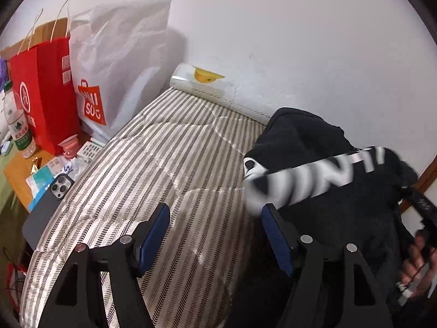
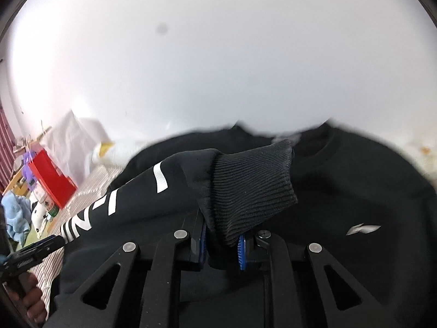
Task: Fold small clothes
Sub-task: 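Grasp the ribbed cuff of the lettered sleeve with the right gripper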
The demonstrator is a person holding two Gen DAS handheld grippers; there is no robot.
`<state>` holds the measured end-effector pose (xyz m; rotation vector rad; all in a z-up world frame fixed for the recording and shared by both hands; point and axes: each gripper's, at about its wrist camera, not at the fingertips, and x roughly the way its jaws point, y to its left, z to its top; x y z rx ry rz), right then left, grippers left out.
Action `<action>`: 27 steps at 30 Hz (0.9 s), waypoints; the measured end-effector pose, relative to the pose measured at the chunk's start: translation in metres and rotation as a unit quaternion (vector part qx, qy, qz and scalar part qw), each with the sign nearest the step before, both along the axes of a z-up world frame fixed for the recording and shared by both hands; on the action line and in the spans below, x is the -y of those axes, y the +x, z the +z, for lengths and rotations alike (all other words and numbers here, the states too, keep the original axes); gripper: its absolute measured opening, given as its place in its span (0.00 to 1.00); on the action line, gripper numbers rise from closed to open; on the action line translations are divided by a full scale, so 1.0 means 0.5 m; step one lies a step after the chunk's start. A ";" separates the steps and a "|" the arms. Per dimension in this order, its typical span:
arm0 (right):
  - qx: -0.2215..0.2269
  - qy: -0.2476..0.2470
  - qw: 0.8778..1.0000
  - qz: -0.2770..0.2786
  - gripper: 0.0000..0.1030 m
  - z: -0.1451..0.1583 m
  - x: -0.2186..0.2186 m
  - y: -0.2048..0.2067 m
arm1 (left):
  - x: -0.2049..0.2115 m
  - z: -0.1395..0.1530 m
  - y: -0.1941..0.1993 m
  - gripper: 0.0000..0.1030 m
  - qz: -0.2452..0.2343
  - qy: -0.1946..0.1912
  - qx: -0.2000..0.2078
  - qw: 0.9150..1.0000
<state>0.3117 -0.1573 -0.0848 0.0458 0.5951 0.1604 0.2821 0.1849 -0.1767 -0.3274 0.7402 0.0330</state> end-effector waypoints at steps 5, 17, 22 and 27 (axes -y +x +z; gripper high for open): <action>0.043 -0.026 0.996 -0.069 0.17 0.053 0.113 -0.046 | 0.021 0.006 -0.009 0.69 -0.013 0.011 0.013 1.000; -0.030 0.030 0.981 -0.187 0.24 -0.057 0.365 -0.144 | 0.052 0.000 -0.012 0.69 -0.022 0.061 0.007 0.998; -0.068 0.043 0.974 -0.212 0.35 -0.116 0.396 -0.159 | 0.070 0.000 -0.017 0.71 -0.042 0.073 0.009 0.996; -0.070 0.046 0.969 -0.233 0.44 -0.138 0.406 -0.161 | 0.099 -0.002 -0.023 0.74 -0.094 0.073 0.011 0.993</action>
